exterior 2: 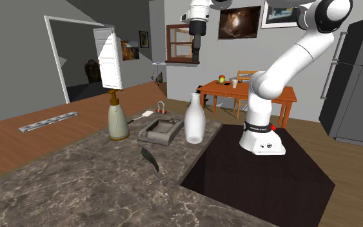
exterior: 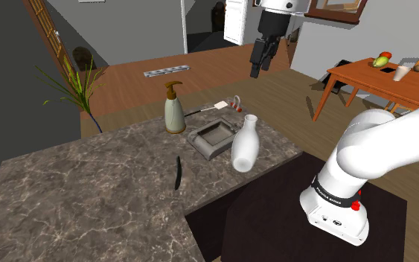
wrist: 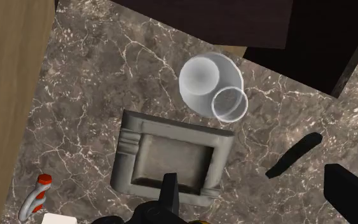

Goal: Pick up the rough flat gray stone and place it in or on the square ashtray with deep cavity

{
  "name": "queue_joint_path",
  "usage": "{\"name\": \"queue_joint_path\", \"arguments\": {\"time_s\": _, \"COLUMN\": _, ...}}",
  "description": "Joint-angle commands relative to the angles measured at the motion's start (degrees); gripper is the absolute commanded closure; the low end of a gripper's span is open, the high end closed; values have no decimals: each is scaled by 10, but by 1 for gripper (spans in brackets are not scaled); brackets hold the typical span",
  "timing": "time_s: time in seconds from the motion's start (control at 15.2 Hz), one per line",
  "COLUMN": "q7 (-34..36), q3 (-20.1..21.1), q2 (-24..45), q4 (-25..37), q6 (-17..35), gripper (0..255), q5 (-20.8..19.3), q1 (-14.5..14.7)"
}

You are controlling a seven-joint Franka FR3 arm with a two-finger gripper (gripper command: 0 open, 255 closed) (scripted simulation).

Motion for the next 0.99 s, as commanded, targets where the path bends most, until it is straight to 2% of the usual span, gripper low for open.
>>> {"name": "queue_joint_path", "arguments": {"time_s": 0.0, "q7": 0, "q3": 0, "q2": 0, "q4": 0, "q6": 0, "gripper": 0, "q5": 0, "q1": 0}}
{"name": "queue_joint_path", "arguments": {"time_s": 0.46, "q7": 144, "q3": 96, "q2": 1, "q4": -97, "q6": 118, "gripper": 0, "q5": 49, "q1": -2}}
{"name": "queue_joint_path", "arguments": {"time_s": 0.92, "q7": 292, "q3": 207, "q2": 70, "q4": -142, "q6": 251, "gripper": 0, "q5": 90, "q1": -10}}
